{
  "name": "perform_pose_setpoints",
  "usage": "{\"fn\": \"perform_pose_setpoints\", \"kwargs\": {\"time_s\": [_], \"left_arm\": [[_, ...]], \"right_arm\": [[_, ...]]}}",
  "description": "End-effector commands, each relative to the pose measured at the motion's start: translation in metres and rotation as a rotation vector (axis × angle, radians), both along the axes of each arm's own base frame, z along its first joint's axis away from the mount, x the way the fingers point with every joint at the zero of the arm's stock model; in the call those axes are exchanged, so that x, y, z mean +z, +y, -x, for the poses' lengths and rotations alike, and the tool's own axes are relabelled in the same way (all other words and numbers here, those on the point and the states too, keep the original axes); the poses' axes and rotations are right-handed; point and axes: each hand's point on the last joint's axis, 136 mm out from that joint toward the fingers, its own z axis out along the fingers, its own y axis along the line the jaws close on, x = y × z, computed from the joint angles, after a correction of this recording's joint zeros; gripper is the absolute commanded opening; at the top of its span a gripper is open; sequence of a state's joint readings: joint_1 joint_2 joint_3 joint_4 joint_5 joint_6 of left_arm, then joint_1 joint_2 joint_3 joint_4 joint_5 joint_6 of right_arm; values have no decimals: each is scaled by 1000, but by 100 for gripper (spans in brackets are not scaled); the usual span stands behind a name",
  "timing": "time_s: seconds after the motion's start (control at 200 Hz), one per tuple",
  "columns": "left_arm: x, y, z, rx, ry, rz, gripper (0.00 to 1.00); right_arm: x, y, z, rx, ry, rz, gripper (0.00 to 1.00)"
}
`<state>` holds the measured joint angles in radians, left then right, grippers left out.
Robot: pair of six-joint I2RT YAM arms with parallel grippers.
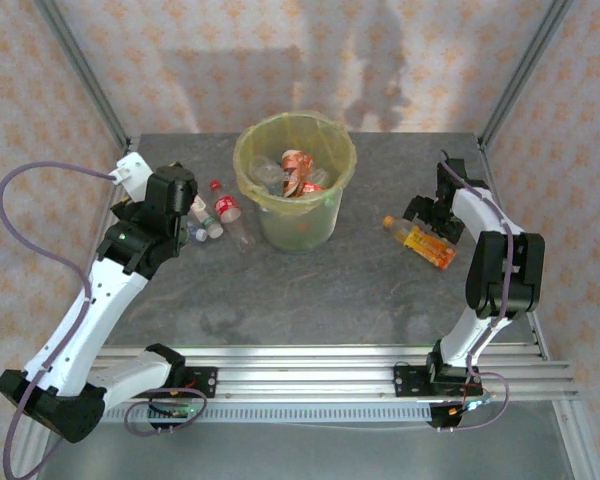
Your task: Put the plastic bottles in the bin
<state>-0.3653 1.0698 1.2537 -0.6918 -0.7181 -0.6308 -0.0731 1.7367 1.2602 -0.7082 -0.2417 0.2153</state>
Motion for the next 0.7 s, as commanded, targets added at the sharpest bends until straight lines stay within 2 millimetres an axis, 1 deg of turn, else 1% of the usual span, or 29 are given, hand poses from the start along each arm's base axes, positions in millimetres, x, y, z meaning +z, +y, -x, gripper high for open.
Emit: {"fn": "perform_pose_setpoints", "kwargs": {"time_s": [0.0, 0.16, 0.24, 0.44, 0.581, 0.696], "left_arm": [[-1, 5, 1, 21, 10, -12, 100], [-1, 4, 0, 18, 12, -9, 100], [-1, 4, 0, 17, 10, -8, 100], [-1, 3, -1, 14, 9, -6, 100], [-2, 2, -1, 12, 12, -4, 100], [-2, 2, -2, 13, 9, -1, 100]], "right_arm": [[4, 7, -2, 14, -23, -47, 99], [1, 15, 5, 11, -16, -96, 99], [-3, 16, 11, -2, 2, -101, 99], [-12, 23, 22, -24, 29, -150, 99], [-14, 33, 29, -30, 25, -201, 99], [-13, 44, 36, -7, 23, -200, 99]]}}
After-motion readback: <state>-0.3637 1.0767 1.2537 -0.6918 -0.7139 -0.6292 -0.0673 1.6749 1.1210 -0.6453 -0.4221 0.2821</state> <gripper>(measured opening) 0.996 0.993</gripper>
